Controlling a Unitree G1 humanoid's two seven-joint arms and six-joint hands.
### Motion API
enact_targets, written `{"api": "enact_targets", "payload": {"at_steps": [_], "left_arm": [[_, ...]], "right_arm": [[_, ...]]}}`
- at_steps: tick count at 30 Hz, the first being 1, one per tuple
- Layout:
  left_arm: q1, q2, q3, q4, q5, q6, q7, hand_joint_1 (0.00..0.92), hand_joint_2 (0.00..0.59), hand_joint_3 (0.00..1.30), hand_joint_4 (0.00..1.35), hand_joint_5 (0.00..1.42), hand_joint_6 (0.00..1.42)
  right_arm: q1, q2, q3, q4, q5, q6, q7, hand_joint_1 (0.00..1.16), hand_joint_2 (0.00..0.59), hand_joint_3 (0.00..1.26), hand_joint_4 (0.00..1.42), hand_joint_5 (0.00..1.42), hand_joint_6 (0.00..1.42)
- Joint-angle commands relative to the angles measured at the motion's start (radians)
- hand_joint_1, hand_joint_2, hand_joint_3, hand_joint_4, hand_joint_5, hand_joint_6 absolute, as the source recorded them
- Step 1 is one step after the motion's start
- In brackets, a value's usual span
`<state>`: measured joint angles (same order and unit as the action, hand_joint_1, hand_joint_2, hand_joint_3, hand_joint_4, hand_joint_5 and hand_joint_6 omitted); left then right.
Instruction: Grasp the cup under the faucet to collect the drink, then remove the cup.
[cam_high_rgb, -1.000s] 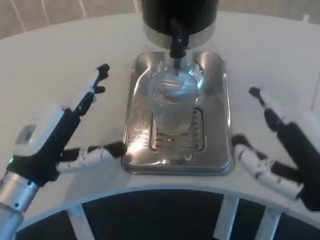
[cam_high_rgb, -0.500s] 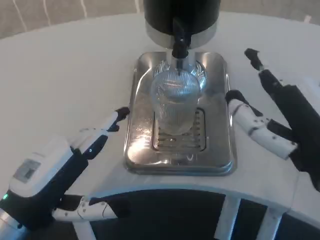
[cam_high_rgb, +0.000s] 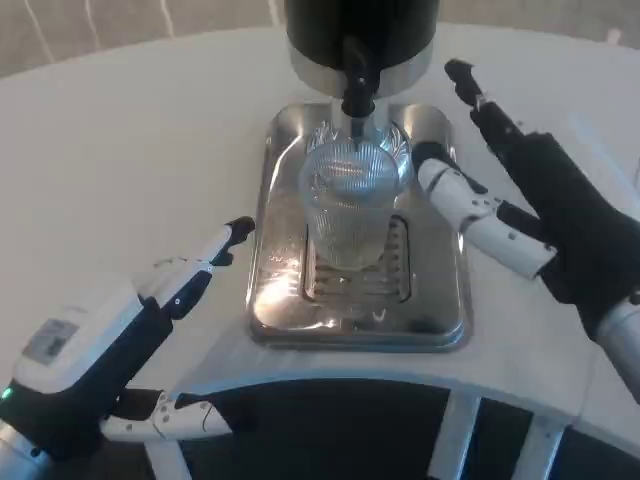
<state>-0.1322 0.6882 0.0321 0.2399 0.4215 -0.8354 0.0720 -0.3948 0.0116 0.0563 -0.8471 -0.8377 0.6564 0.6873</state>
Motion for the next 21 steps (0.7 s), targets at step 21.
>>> {"api": "enact_targets", "payload": {"at_steps": [21], "left_arm": [[0.117, 0.007, 0.085, -0.099, -0.023, 0.012, -0.032, 0.055, 0.068, 0.05, 0.05, 0.17, 0.22]], "right_arm": [[-0.179, -0.05, 0.114, 0.179, 0.209, 0.054, -0.189, 0.27, 0.51, 0.0, 0.0, 0.0, 0.0]]}}
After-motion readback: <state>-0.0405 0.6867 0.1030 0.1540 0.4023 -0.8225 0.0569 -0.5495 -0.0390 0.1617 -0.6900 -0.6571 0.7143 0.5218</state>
